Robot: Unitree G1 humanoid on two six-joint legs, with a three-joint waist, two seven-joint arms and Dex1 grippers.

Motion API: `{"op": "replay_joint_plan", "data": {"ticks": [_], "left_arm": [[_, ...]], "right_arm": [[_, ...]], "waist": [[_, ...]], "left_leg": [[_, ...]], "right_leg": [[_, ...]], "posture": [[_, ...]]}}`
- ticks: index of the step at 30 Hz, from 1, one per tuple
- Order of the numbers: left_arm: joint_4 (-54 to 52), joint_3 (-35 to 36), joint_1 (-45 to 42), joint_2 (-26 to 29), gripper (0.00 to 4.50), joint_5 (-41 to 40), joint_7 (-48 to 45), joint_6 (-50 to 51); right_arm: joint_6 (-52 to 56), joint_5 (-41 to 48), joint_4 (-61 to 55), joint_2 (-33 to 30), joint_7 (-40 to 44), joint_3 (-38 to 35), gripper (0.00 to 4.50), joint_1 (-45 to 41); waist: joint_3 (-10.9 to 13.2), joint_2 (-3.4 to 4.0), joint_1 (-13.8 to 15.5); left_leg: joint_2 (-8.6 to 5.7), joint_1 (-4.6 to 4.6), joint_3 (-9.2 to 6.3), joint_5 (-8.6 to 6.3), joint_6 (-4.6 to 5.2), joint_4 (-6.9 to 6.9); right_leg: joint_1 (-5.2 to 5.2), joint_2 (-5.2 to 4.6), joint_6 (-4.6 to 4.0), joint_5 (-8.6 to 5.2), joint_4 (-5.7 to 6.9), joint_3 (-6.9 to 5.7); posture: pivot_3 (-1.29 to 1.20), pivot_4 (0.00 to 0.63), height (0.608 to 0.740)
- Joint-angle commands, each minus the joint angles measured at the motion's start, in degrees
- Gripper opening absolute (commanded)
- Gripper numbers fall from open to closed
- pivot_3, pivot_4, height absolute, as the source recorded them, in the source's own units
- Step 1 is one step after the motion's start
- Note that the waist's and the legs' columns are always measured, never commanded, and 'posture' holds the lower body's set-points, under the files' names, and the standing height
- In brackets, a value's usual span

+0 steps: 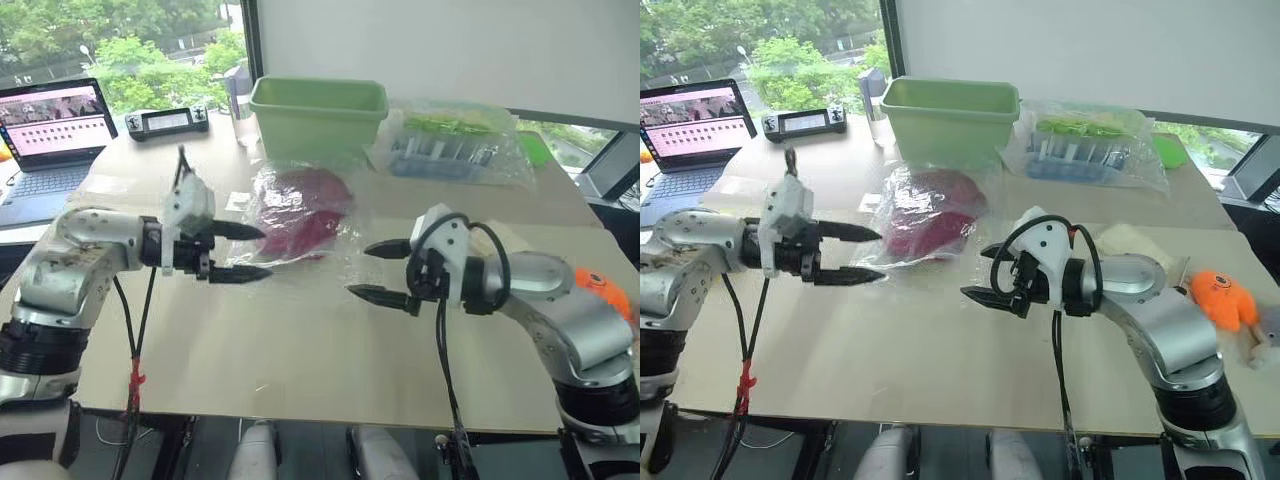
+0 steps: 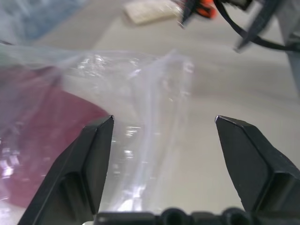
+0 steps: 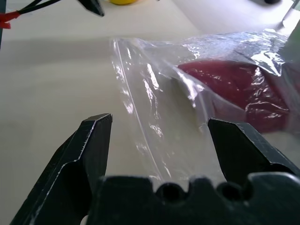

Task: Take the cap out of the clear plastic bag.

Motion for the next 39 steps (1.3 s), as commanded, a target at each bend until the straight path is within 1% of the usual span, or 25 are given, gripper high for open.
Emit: {"op": "replay_joint_plan", "data": {"ticks": [1, 3, 5, 10, 15, 16, 17, 20, 21, 22, 24, 26, 27, 29, 31, 34, 36, 39], "left_arm": [[0.4, -2.5, -0.3, -1.8, 3.69, 7.6, 2.6, -9.4], [3.5, -4.0, -1.5, -4.0, 3.69, 12.0, 5.0, -14.4], [6.1, -5.2, -2.0, -5.0, 3.69, 15.5, 5.8, -18.8], [11.7, -5.9, -4.2, -8.7, 3.69, 19.1, 7.7, -25.5], [16.1, -5.8, -7.1, -12.8, 2.37, 19.4, 8.3, -28.2], [17.3, -6.2, -8.1, -13.7, 2.01, 20.2, 8.6, -29.5], [18.8, -6.7, -9.1, -14.5, 1.56, 21.1, 8.9, -30.6], [24.0, -8.2, -12.4, -17.3, 0.47, 23.5, 9.0, -35.0], [26.7, -8.8, -14.4, -19.0, 0.19, 24.5, 9.9, -36.8], [28.8, -9.1, -15.9, -20.1, 0.08, 25.3, 10.5, -38.1], [33.5, -9.7, -19.5, -22.7, 0.08, 26.5, 11.3, -40.1], [38.0, -10.5, -22.7, -25.0, 0.08, 28.0, 11.9, -41.9], [39.9, -10.8, -23.9, -25.8, 0.08, 28.6, 11.8, -42.7], [43.5, -11.4, -26.1, -27.1, 0.08, 29.5, 11.2, -44.7], [46.8, -11.5, -28.0, -28.0, 0.08, 30.0, 10.8, -46.2], [49.1, -11.1, -29.4, -28.6, 0.08, 30.0, 9.8, -47.0], [49.9, -11.2, -29.8, -28.6, 0.08, 30.2, 9.2, -47.8], [50.5, -11.3, -30.3, -28.6, 0.08, 30.4, 8.7, -48.4]], "right_arm": [[0.8, 2.0, -1.5, 0.0, -1.5, -1.9, 3.91, -1.7], [1.5, 2.8, -1.9, 0.4, -2.1, -1.8, 3.91, -2.4], [2.0, 3.5, -2.2, 0.4, -2.8, -1.7, 3.91, -2.7], [3.1, 4.4, -3.1, 0.5, -4.4, -1.9, 3.91, -2.8], [4.8, 6.0, -4.8, 0.1, -6.4, -1.7, 3.91, -0.9], [5.7, 5.9, -5.3, 0.0, -7.2, -1.4, 3.91, 0.2], [6.9, 5.9, -5.7, 0.1, -8.2, -0.9, 3.91, 1.5], [9.4, 7.1, -8.1, 1.0, -10.1, 0.4, 3.91, 5.9], [10.5, 8.3, -8.6, 2.9, -11.9, -0.4, 3.91, 7.5], [11.4, 9.2, -8.9, 4.4, -13.3, -1.0, 3.91, 8.5], [14.0, 8.3, -8.0, 9.1, -19.1, -1.7, 3.91, 9.6], [18.5, 9.0, -6.7, 17.7, -26.7, -4.6, 3.91, 9.8], [20.8, 9.7, -6.6, 20.7, -28.8, -5.2, 3.91, 9.8], [24.0, 11.0, -5.3, 29.1, -33.4, -7.2, 3.91, 9.4], [27.6, 11.0, -1.8, 38.9, -39.2, -12.2, 3.91, 7.2], [29.0, 10.8, 4.6, 48.6, -45.2, -19.7, 3.91, 4.0], [27.1, 12.5, 9.8, 53.5, -49.0, -26.0, 3.91, 2.2], [21.9, 18.2, 19.2, 57.7, -53.9, -34.2, 3.91, 0.0]], "waist": [[0.0, 0.00, 0.1], [0.0, -0.01, 0.2], [0.0, -0.01, 0.3], [0.0, -0.01, 0.3], [0.0, -0.01, 0.4], [0.0, -0.01, 0.4], [0.0, -0.02, 0.4], [0.0, -0.02, 0.8], [0.0, -0.02, 0.9], [0.0, -0.05, 1.2], [0.0, -0.05, 1.4], [0.0, -0.06, 1.2], [0.0, -0.06, 1.2], [0.0, -0.05, 1.2], [0.0, -0.05, 0.9], [0.0, -0.05, 0.6], [0.0, -0.04, 1.0], [0.0, -0.03, 1.4]], "left_leg": [[0.00, 0.00, 0.00, 0.00, 0.00, 0.00], [0.00, -0.01, 0.00, 0.00, 0.00, 0.03], [-0.01, -0.03, -0.01, 0.00, 0.00, 0.07], [-0.01, -0.07, 0.00, 0.00, 0.01, 0.08], [-0.02, -0.09, -0.02, 0.00, 0.01, 0.08], [-0.02, -0.09, -0.01, 0.00, 0.01, 0.08], [-0.03, -0.09, -0.02, 0.01, 0.01, 0.08], [-0.03, -0.08, -0.02, 0.01, 0.02, 0.10], [-0.03, -0.08, -0.02, 0.01, 0.02, 0.11], [-0.04, -0.08, -0.02, 0.01, 0.02, 0.12], [-0.06, -0.09, -0.04, 0.01, 0.02, 0.16], [-0.06, -0.10, -0.04, 0.01, 0.02, 0.26], [-0.06, -0.10, -0.04, 0.02, 0.02, 0.28], [-0.06, -0.11, -0.05, 0.02, 0.02, 0.34], [-0.05, -0.14, -0.06, 0.01, 0.02, 0.34], [-0.04, -0.18, -0.08, 0.01, 0.03, 0.35], [-0.06, -0.28, -0.12, 0.01, 0.03, 0.39], [-0.09, -0.40, -0.11, 0.01, 0.03, 0.45]], "right_leg": [[0.00, 0.00, -0.05, -0.02, 0.01, 0.00], [0.00, 0.00, -0.06, -0.01, 0.02, -0.01], [0.02, 0.01, -0.03, 0.01, 0.01, -0.01], [0.01, 0.00, 0.04, 0.05, -0.01, 0.00], [0.01, 0.00, 0.07, 0.05, 0.00, -0.02], [0.02, 0.00, 0.08, 0.05, 0.00, -0.01], [0.02, 0.00, 0.08, 0.06, 0.00, -0.01], [0.04, 0.00, 0.09, 0.06, 0.01, -0.02], [0.04, 0.01, 0.09, 0.06, 0.02, -0.02], [0.04, 0.01, 0.09, 0.07, 0.02, -0.01], [0.05, 0.02, 0.12, 0.08, 0.03, -0.01], [0.06, 0.02, 0.19, 0.12, 0.04, 0.01], [0.09, 0.03, 0.21, 0.14, 0.04, 0.01], [0.09, 0.03, 0.22, 0.15, 0.07, 0.01], [0.05, 0.04, 0.22, 0.15, 0.08, 0.01], [0.02, 0.05, 0.21, 0.17, 0.15, 0.00], [0.04, 0.02, 0.22, 0.20, 0.08, -0.06], [0.01, -0.05, 0.12, 0.31, -0.01, -0.08]], "posture": [[0.00, 0.150, 0.737], [0.00, 0.150, 0.737], [0.00, 0.150, 0.737], [0.00, 0.150, 0.737], [0.00, 0.150, 0.737], [0.00, 0.150, 0.737], [0.00, 0.150, 0.737], [0.00, 0.150, 0.737], [0.00, 0.150, 0.737], [0.00, 0.150, 0.737], [0.00, 0.150, 0.737], [0.00, 0.150, 0.737], [0.00, 0.150, 0.737], [0.00, 0.150, 0.737], [0.00, 0.150, 0.737], [0.00, 0.150, 0.737], [0.00, 0.150, 0.737], [0.00, 0.150, 0.737]]}}
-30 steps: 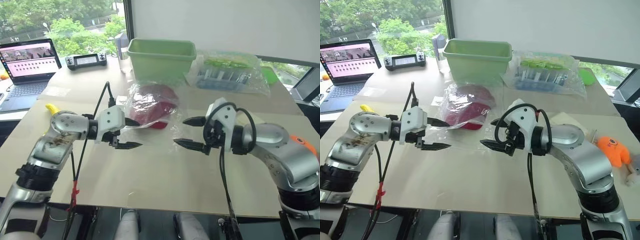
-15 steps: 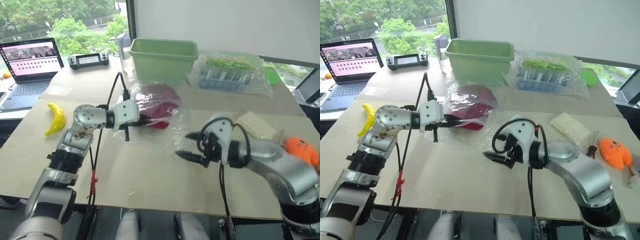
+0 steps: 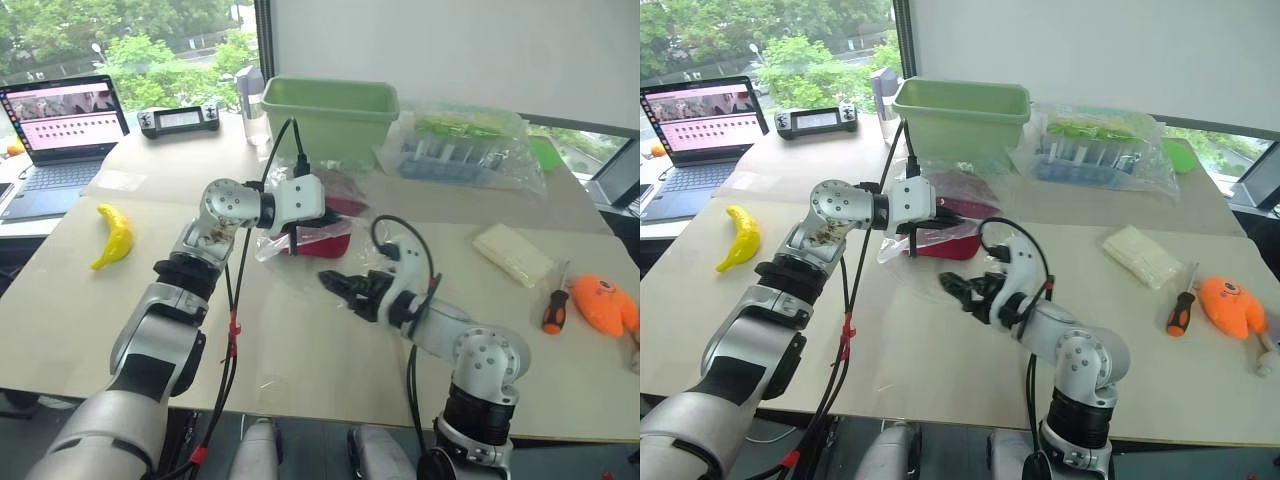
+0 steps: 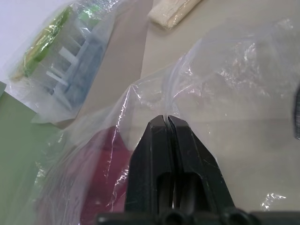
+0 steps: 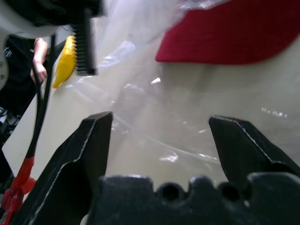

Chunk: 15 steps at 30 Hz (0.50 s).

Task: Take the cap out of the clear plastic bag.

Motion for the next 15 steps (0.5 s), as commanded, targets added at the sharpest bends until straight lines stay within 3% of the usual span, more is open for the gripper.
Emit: {"op": "replay_joint_plan", "data": {"ticks": [1, 7, 11, 15], "left_arm": [[0.0, 0.5, -2.1, 0.1, 0.08, 0.4, -0.6, -1.6], [0.2, 1.3, -3.1, 0.2, 0.08, 0.3, -0.7, -0.9], [-0.4, 1.3, -3.3, -1.0, 0.08, -0.1, -0.3, -0.2], [-2.6, 1.2, -3.2, -3.9, 0.08, -1.1, -0.1, 2.5]], "right_arm": [[-6.6, 8.2, 9.3, 11.6, -6.1, -9.7, 3.91, -5.5], [-17.5, 18.3, 22.1, 10.5, -10.8, -8.6, 3.91, -9.1], [-21.6, 22.6, 24.4, 7.7, -12.1, -4.5, 3.91, -10.1], [-24.2, 20.4, 23.8, 0.9, -11.9, -0.9, 3.91, -10.2]], "waist": [[0.0, 0.01, -0.1], [0.0, 0.00, -1.1], [-0.1, 0.02, -1.7], [-0.1, 0.02, -1.8]], "left_leg": [[0.00, -0.02, 0.00, 0.00, 0.00, 0.01], [0.02, 0.40, -0.01, 0.00, 0.00, 0.01], [0.04, 0.45, -0.02, 0.02, 0.03, 0.01], [0.04, 0.32, -0.02, 0.02, 0.04, -0.01]], "right_leg": [[-0.01, 0.01, -0.07, 0.05, 0.01, 0.00], [0.36, 0.04, 0.16, -0.08, 0.04, 0.02], [0.40, 0.06, 0.17, -0.05, 0.05, 0.04], [0.23, 0.07, 0.17, -0.05, 0.09, 0.06]], "posture": [[0.00, 0.150, 0.737], [0.00, 0.150, 0.737], [0.00, 0.150, 0.737], [0.00, 0.150, 0.737]]}}
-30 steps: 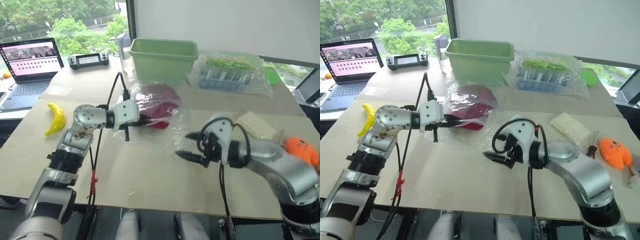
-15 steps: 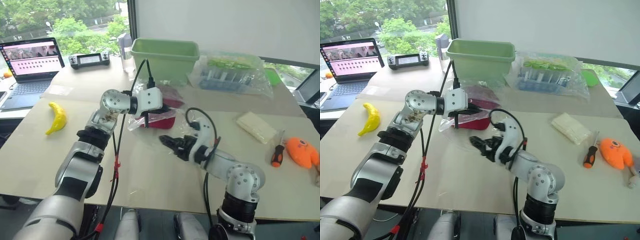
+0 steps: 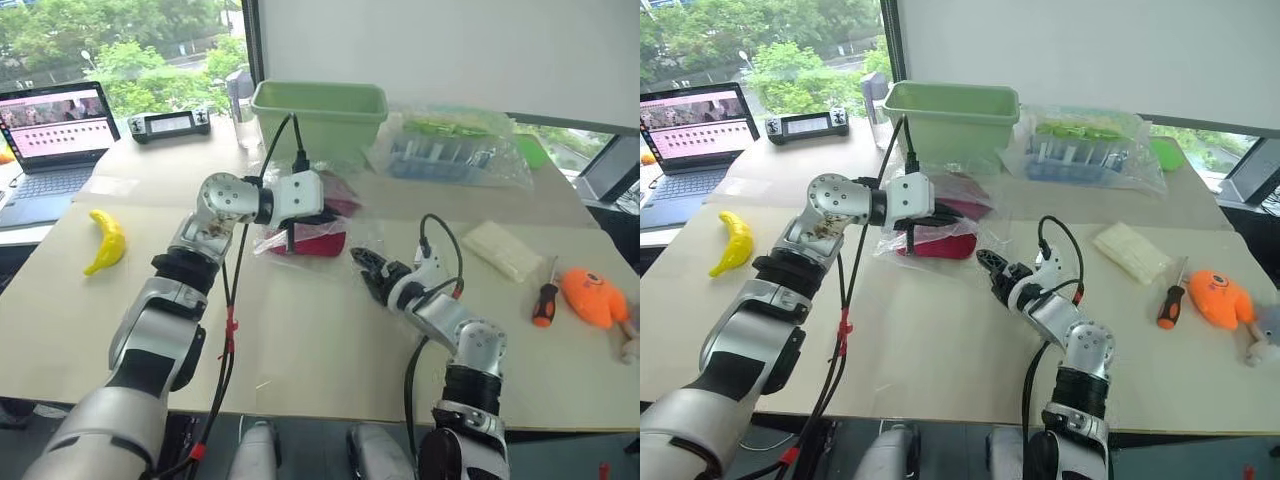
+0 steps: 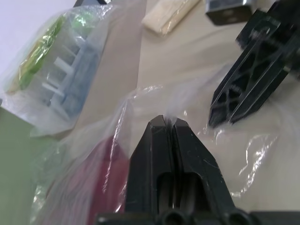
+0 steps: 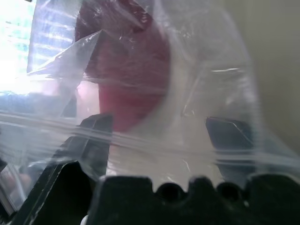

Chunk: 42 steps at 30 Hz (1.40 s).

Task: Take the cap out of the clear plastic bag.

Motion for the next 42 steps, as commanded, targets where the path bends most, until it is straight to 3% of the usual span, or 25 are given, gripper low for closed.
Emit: {"op": "replay_joint_plan", "data": {"ticks": [1, 8, 11, 15, 17, 22, 28, 35, 42], "left_arm": [[-3.9, 0.8, -1.4, -2.5, 0.08, -1.6, 0.8, 2.6], [-8.3, -0.5, 0.2, -6.9, 0.08, -0.6, 2.7, 9.2], [-9.6, -0.3, 0.2, -7.4, 0.08, -0.9, 2.9, 11.5], [-9.0, 0.4, -0.5, -8.0, 0.08, -1.1, 4.0, 13.4], [-9.4, 0.1, -0.2, -8.2, 0.08, -1.0, 4.3, 13.7], [-12.2, -0.1, 1.1, -8.2, 0.08, -1.5, 3.9, 15.6], [-13.3, 0.0, 1.7, -7.8, 0.08, -1.3, 4.3, 16.7], [-14.9, 0.1, 2.4, -7.3, 0.08, -1.5, 4.3, 17.7], [-15.9, 0.3, 2.7, -7.0, 0.08, -1.5, 4.6, 18.3]], "right_arm": [[-2.9, -2.1, -0.4, -0.3, -0.3, 2.3, 3.91, -4.6], [-1.1, -0.2, -5.2, -8.4, -1.4, 0.2, 3.91, -6.4], [0.5, -3.3, -8.1, -13.4, 0.9, 3.4, 3.91, -6.0], [1.6, -1.2, -5.8, -16.6, 0.6, 1.2, 3.91, -8.1], [2.7, -0.9, -6.0, -16.0, -0.2, 1.9, 3.91, -7.3], [5.8, 7.6, -12.3, -6.7, -5.5, 3.0, 3.91, -1.8], [4.5, 9.3, -12.8, 0.7, -8.8, 5.7, 3.91, 2.6], [3.2, 10.6, -12.0, 1.7, -9.7, 7.0, 3.91, 4.5], [-2.3, 7.4, -2.5, 1.7, -4.7, 7.5, 3.91, 1.8]], "waist": [[0.0, 0.01, 0.0], [0.0, 0.03, 0.5], [0.0, 0.07, 0.2], [0.1, 0.12, -0.1], [0.1, 0.12, -0.1], [0.1, 0.12, -0.3], [0.1, 0.14, -0.5], [0.1, 0.14, -0.6], [0.1, 0.14, -1.0]], "left_leg": [[0.00, -0.12, 0.00, 0.00, 0.00, 0.00], [-0.05, -0.52, -0.06, -0.01, 0.02, 0.01], [-0.05, -0.52, -0.06, -0.02, 0.03, 0.01], [-0.04, -0.46, -0.05, -0.01, 0.04, 0.01], [-0.04, -0.45, -0.06, -0.01, 0.04, 0.01], [-0.03, -0.47, -0.07, -0.03, 0.06, -0.04], [-0.04, -0.50, -0.07, -0.03, 0.06, 0.08], [-0.02, -0.50, -0.09, -0.03, 0.06, 0.05], [-0.03, -0.49, -0.08, -0.03, 0.06, 0.06]], "right_leg": [[-0.10, 0.00, 0.00, 0.00, -0.01, 0.00], [-0.32, -0.03, -0.06, 0.05, -0.12, -0.05], [-0.32, -0.02, -0.05, 0.05, -0.15, -0.04], [-0.32, -0.01, -0.03, 0.04, -0.11, -0.01], [-0.32, 0.01, -0.02, 0.03, -0.10, -0.02], [-0.33, 0.01, -0.08, 0.06, -0.10, -0.01], [-0.30, -0.01, -0.01, 0.06, -0.11, -0.02], [-0.31, 0.00, -0.01, 0.06, -0.14, -0.04], [-0.29, 0.00, 0.01, 0.05, -0.14, -0.03]], "posture": [[0.00, 0.150, 0.737], [0.00, 0.150, 0.737], [0.00, 0.150, 0.737], [0.00, 0.150, 0.737], [0.00, 0.150, 0.737], [0.00, 0.150, 0.737], [0.00, 0.150, 0.737], [0.00, 0.150, 0.737], [0.00, 0.150, 0.737]]}}
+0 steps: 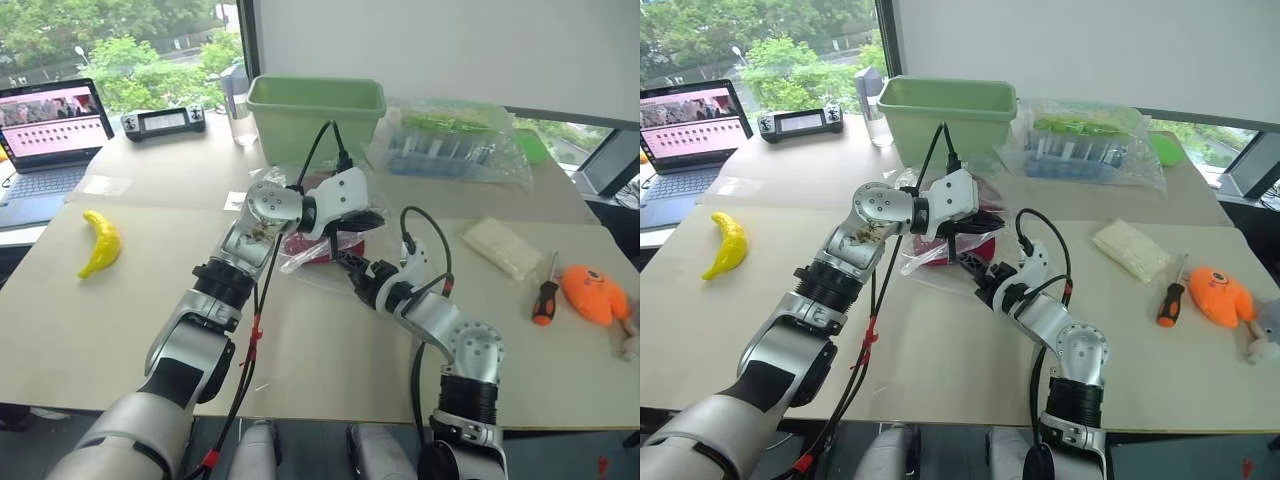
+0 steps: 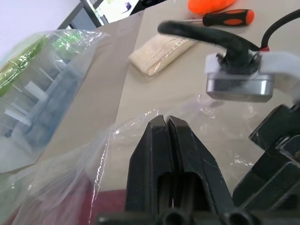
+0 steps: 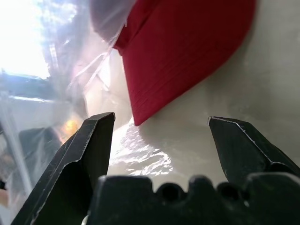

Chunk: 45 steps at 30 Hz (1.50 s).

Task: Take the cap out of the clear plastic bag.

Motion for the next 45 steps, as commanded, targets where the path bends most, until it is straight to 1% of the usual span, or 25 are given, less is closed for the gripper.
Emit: {"op": "replay_joint_plan", "data": {"ticks": [1, 8, 11, 13, 18, 20, 24, 27, 29, 31, 33, 36, 37, 39, 40, 41, 44, 45], "left_arm": [[-2.8, 0.9, -0.3, 0.5, 0.08, -1.0, 0.6, 0.4], [-4.0, 1.1, 0.2, 1.7, 0.08, -0.8, 1.2, 1.1], [-4.9, 1.2, 0.6, 2.2, 0.00, -0.9, 1.5, 1.6], [-5.3, 1.2, 0.8, 2.4, 0.00, -0.9, 1.7, 1.9], [-6.1, 1.1, 1.3, 2.5, 0.00, -1.0, 2.1, 2.4], [-6.3, 0.9, 1.6, 2.4, 0.00, -0.9, 2.4, 2.3], [-7.8, 1.4, 2.8, 1.4, 0.00, -1.6, 4.0, 3.8], [-9.0, 1.0, 4.4, 1.0, 0.00, -1.3, 4.7, 4.0], [-9.5, 0.5, 5.4, 1.0, 0.00, -0.9, 4.9, 3.6], [-9.7, -0.1, 6.1, 0.9, 0.00, -0.4, 5.0, 2.8], [-9.7, -0.4, 6.5, 0.6, 0.00, -0.1, 5.3, 2.4], [-9.7, -0.8, 7.1, -0.3, 0.00, -0.5, 5.6, 2.3], [-9.8, -1.0, 7.4, -0.8, 0.00, -0.6, 5.6, 2.3], [-9.9, -1.2, 7.7, -1.4, 0.00, -0.7, 5.8, 2.2], [-10.0, -1.2, 7.9, -1.6, 0.00, -0.7, 5.8, 2.2], [-10.0, -1.3, 8.1, -1.9, 0.00, -0.7, 5.9, 2.1], [-10.2, -1.4, 8.5, -2.4, 0.00, -0.8, 6.1, 2.2], [-10.4, -1.4, 8.8, -2.5, 0.00, -0.9, 6.1, 2.2]], "right_arm": [[-3.8, -1.7, 4.7, 1.2, 3.8, 0.7, 3.91, -3.1], [-9.2, -7.8, 17.2, -0.1, 11.0, 1.8, 3.91, -9.5], [-10.6, -9.7, 19.9, -0.4, 13.0, 1.8, 3.18, -10.9], [-11.0, -10.2, 20.7, -0.5, 13.8, 1.3, 2.57, -11.2], [-10.4, -10.1, 19.6, -0.7, 13.9, 0.6, 0.86, -10.9], [-9.2, -10.6, 17.2, -1.7, 14.3, 1.8, 0.06, -10.1], [-2.9, -10.5, 6.6, -4.5, 11.7, 5.3, 0.06, -7.1], [2.4, -6.5, -2.1, -6.2, 8.3, 4.8, 0.06, -3.4], [6.8, -1.8, -7.0, -7.6, 5.6, 4.0, 0.06, -0.9], [12.3, 5.5, -11.1, -10.7, 2.7, 3.4, 0.06, 1.7], [14.0, 13.4, -13.1, -13.7, -0.5, 2.8, 0.06, 3.7], [13.8, 26.3, -16.6, -21.9, -4.8, 3.8, 0.06, 7.9], [12.5, 32.2, -18.1, -25.6, -6.0, 4.6, 0.06, 10.3], [9.5, 40.4, -20.0, -31.2, -7.8, 6.6, 0.06, 13.6], [8.2, 43.0, -21.1, -33.6, -7.9, 7.5, 0.06, 15.2], [7.7, 44.1, -22.9, -36.3, -5.9, 7.8, 0.06, 18.1], [6.3, 44.8, -26.7, -42.8, -0.3, 8.0, 0.06, 25.0], [6.7, 44.8, -28.2, -46.0, 2.4, 6.1, 0.06, 28.0]], "waist": [[0.0, 0.00, -0.2], [0.0, 0.01, -0.3], [0.0, 0.01, -0.2], [0.0, 0.01, -0.2], [0.0, 0.02, -0.2], [0.0, 0.03, -0.2], [0.0, 0.04, -0.2], [0.0, 0.04, 0.1], [0.0, 0.04, 0.1], [0.0, 0.04, 0.1], [0.0, 0.04, 0.3], [0.0, 0.04, 0.3], [0.0, 0.05, 0.4], [0.0, 0.06, 0.5], [0.0, 0.06, 0.5], [0.0, 0.06, 0.4], [0.0, 0.07, 0.5], [-0.1, 0.09, 0.6]], "left_leg": [[0.00, 0.01, 0.00, 0.00, 0.00, 0.00], [0.00, 0.15, 0.01, 0.00, 0.00, 0.00], [0.00, 0.17, 0.01, 0.00, 0.00, 0.00], [0.00, 0.16, 0.01, 0.00, 0.00, -0.01], [0.00, 0.22, 0.01, 0.00, 0.00, 0.00], [0.00, 0.31, 0.01, 0.00, 0.00, -0.01], [0.00, 0.24, 0.01, 0.00, -0.01, -0.07], [-0.01, 0.15, 0.01, -0.01, -0.01, -0.09], [-0.01, 0.12, 0.01, -0.01, 0.00, -0.10], [-0.01, 0.12, 0.01, -0.01, 0.00, -0.09], [-0.02, 0.14, 0.01, 0.00, 0.00, -0.07], [-0.01, 0.16, 0.02, -0.01, 0.00, -0.06], [-0.01, 0.16, 0.02, -0.01, 0.00, -0.08], [-0.01, 0.13, 0.02, -0.01, 0.01, -0.14], [-0.01, 0.12, 0.02, -0.02, 0.04, -0.14], [-0.02, 0.07, 0.03, -0.03, 0.05, -0.14], [-0.03, 0.04, 0.02, -0.05, 0.08, -0.14], [-0.01, 0.06, 0.01, -0.06, 0.10, -0.12]], "right_leg": [[0.00, 0.00, 0.00, 0.00, 0.00, 0.00], [0.08, 0.01, 0.08, -0.05, 0.05, 0.02], [0.09, 0.01, 0.08, -0.05, 0.05, 0.02], [0.09, 0.01, 0.07, -0.04, 0.05, 0.02], [0.17, 0.01, 0.07, -0.03, 0.06, 0.02], [0.24, 0.01, 0.08, -0.04, 0.07, 0.02], [0.15, 0.01, 0.06, -0.06, 0.05, 0.03], [0.09, -0.01, 0.00, -0.02, 0.03, 0.02], [0.08, -0.01, -0.02, -0.01, 0.01, 0.02], [0.10, -0.02, -0.03, 0.00, 0.01, 0.02], [0.12, -0.05, -0.04, 0.00, 0.01, 0.02], [0.17, -0.05, -0.03, 0.00, -0.06, 0.03], [0.19, -0.05, -0.04, 0.00, -0.11, 0.02], [0.22, -0.07, -0.03, 0.00, -0.28, 0.02], [0.25, -0.06, -0.03, 0.00, -0.35, 0.02], [0.22, -0.08, -0.02, 0.01, -0.37, 0.04], [0.21, -0.07, 0.01, -0.01, -0.38, 0.04], [0.24, -0.05, 0.05, -0.03, -0.39, 0.03]], "posture": [[0.00, 0.150, 0.737], [0.00, 0.150, 0.737], [0.00, 0.150, 0.737], [0.00, 0.150, 0.737], [0.00, 0.150, 0.737], [0.00, 0.150, 0.737], [0.00, 0.150, 0.737], [0.00, 0.150, 0.737], [0.00, 0.150, 0.737], [0.00, 0.150, 0.737], [0.00, 0.150, 0.737], [0.00, 0.150, 0.737], [0.00, 0.150, 0.737], [0.00, 0.150, 0.737], [0.00, 0.150, 0.737], [0.00, 0.150, 0.737], [0.00, 0.150, 0.737], [0.00, 0.150, 0.737]]}}
